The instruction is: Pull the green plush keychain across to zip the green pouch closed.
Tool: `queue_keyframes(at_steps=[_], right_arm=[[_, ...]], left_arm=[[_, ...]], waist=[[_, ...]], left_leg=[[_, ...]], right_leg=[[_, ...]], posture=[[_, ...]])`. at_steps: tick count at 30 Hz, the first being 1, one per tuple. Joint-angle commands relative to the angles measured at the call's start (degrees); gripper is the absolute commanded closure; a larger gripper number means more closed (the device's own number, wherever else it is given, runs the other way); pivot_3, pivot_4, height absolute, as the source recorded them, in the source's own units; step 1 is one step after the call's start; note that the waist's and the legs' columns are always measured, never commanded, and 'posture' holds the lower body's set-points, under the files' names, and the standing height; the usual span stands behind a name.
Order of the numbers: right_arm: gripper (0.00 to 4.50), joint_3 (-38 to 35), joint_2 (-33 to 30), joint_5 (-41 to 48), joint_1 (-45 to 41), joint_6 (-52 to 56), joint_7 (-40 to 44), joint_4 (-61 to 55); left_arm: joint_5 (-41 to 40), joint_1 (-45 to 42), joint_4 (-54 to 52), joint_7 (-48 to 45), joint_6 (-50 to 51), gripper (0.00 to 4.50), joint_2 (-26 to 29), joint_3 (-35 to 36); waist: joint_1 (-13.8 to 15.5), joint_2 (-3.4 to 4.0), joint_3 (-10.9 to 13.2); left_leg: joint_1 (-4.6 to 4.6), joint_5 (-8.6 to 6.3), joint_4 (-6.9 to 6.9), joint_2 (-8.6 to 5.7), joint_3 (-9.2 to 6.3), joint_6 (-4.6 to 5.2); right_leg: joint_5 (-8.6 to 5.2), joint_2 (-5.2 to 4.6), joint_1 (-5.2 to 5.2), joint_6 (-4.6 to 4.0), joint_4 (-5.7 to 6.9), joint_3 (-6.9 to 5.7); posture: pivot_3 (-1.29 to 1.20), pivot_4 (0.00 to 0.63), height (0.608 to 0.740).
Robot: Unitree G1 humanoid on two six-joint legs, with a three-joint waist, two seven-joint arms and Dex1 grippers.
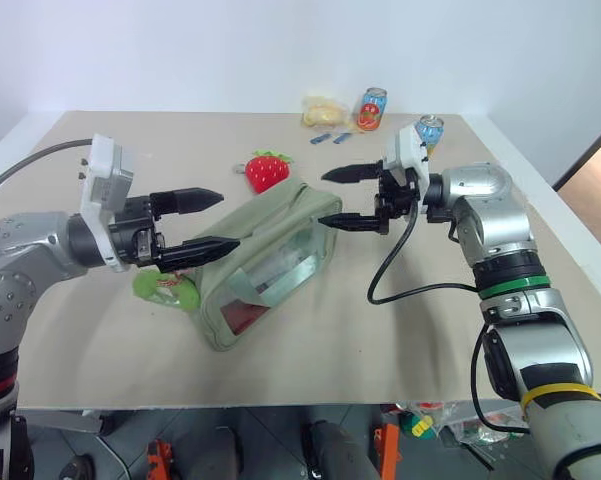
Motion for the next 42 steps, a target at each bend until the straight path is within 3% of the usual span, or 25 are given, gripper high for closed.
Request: queue_keyframes(at_steps=[1, 8, 14, 24, 28, 32, 39, 42], right_arm=[[2.19, -0.8, 0.2, -0.7, -0.2, -2.1, 1.1, 1.0], [4.45, -1.4, 0.9, -2.9, -1.2, -5.9, 0.0, 5.2], [4.45, -2.6, -0.9, -2.7, 0.0, -3.4, -1.8, 0.9], [4.45, -11.9, -15.0, 5.6, 14.8, 23.6, -10.5, -34.0], [4.45, -14.5, -15.4, 9.9, 22.4, 31.4, -16.0, -45.4], [4.45, -13.6, -13.0, 8.1, 27.7, 27.6, -19.7, -47.9], [4.45, -12.3, -11.9, 6.2, 29.8, 21.6, -21.3, -46.5], [4.45, -11.3, -11.6, 4.8, 30.3, 18.4, -21.2, -45.4]], left_arm=[[-0.7, -0.2, -2.5, 1.6, -0.7, 0.00, 0.3, 2.6], [-0.3, -1.1, -2.0, 2.8, -1.0, 0.00, 0.2, 1.9], [1.1, -2.7, -0.1, 2.6, -1.8, 0.00, -0.4, 0.6], [5.9, -3.3, 5.6, 0.2, -5.4, 0.00, -1.3, -1.2], [9.1, -3.6, 8.4, -1.3, -8.1, 0.00, -2.2, -2.8], [13.7, -4.9, 12.3, -1.5, -12.8, 0.00, -4.2, -4.5], [17.3, -3.7, 18.8, -1.5, -16.4, 0.00, -5.1, -3.0], [19.3, -3.1, 23.3, 3.2, -18.3, 0.00, -6.9, -0.6]], waist=[[0.0, 0.00, 0.0], [-0.2, 0.01, 0.0], [0.0, 0.03, 0.0], [0.6, 0.14, 0.1], [0.0, 0.15, 0.1], [-0.1, 0.15, 0.1], [-0.1, 0.15, 0.1], [-0.1, 0.15, 0.1]], left_leg=[[0.00, 0.00, 0.01, 0.00, 0.00, 0.00], [0.08, 0.00, 0.00, 0.04, 0.02, 0.00], [0.08, 0.02, 0.02, 0.06, -0.01, -0.03], [-0.03, 0.02, -0.02, 0.01, -0.02, -0.05], [0.04, 0.01, -0.03, 0.03, -0.02, -0.06], [0.15, 0.03, 0.03, 0.06, -0.03, -0.05], [0.17, 0.10, 0.18, 0.06, 0.07, -0.02], [0.18, 0.10, 0.17, 0.06, 0.08, -0.02]], right_leg=[[0.01, 0.00, 0.00, -0.01, 0.00, 0.00], [0.07, 0.06, -0.01, -0.13, 0.05, -0.01], [0.09, 0.08, 0.00, -0.17, 0.07, -0.03], [-0.01, 0.03, -0.06, -0.15, 0.07, -0.04], [-0.07, 0.06, -0.07, -0.21, 0.15, -0.04], [-0.09, 0.12, -0.03, -0.33, 0.22, -0.03], [0.09, 0.11, -0.03, -0.34, 0.21, 0.06], [0.09, 0.11, -0.03, -0.34, 0.21, 0.06]], posture=[[0.00, 0.150, 0.740], [0.00, 0.150, 0.740], [0.00, 0.150, 0.740], [0.00, 0.150, 0.740], [0.00, 0.150, 0.740], [0.00, 0.150, 0.740], [0.00, 0.150, 0.740], [0.00, 0.150, 0.740]])
